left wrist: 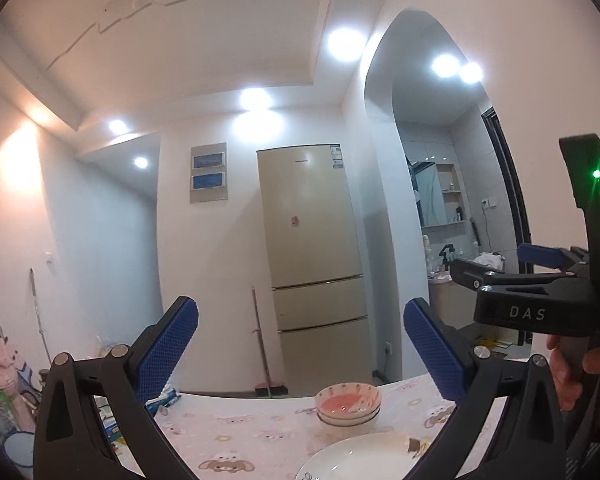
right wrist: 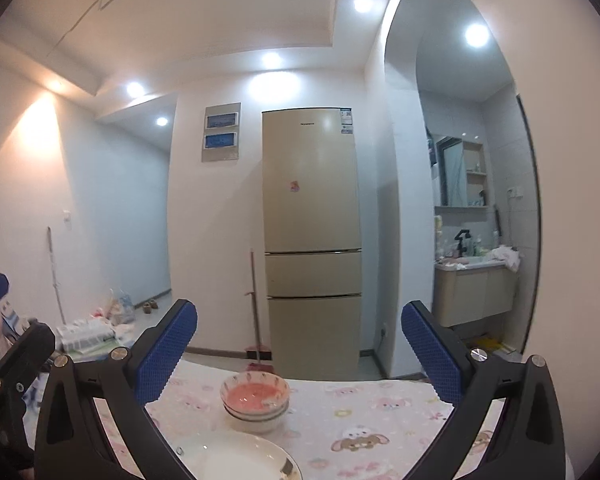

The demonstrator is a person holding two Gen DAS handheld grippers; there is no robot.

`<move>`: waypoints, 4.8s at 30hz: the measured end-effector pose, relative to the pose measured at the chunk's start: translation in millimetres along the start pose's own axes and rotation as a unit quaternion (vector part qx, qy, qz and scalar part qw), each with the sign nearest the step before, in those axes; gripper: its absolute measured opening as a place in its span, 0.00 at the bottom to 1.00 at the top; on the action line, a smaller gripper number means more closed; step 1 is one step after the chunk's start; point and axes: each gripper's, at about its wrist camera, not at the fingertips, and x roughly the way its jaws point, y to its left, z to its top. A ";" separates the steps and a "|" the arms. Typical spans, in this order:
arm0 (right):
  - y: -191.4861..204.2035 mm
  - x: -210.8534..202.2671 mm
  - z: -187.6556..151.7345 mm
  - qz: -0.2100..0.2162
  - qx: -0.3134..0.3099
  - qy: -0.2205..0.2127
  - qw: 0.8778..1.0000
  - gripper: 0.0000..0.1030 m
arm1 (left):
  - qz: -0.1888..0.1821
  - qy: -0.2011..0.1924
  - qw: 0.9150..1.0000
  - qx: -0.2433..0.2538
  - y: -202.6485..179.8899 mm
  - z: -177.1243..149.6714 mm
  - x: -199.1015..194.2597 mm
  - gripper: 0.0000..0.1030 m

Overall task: Organize plates and bowls
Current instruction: 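Raise both tools and move toward the pink bowl stack, then lower both tools to the pink bowl stack rim and close, then lift the pink bowl stack with both tools and carry it over the plates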

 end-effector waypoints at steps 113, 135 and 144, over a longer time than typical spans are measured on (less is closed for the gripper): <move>-38.9 313.6 -190.1 0.156 0.325 0.471 0.805 0.39 | -0.140 0.511 0.787 -0.317 34.3 -183.7 295.2 0.35; -23.2 217.1 -106.1 0.187 0.296 0.439 0.827 0.39 | -0.125 0.477 0.824 -0.278 32.1 -84.6 228.4 0.35; -17.1 177.0 -102.9 0.189 0.293 0.447 0.824 0.39 | -0.123 0.485 0.820 -0.279 35.0 -78.2 190.8 0.35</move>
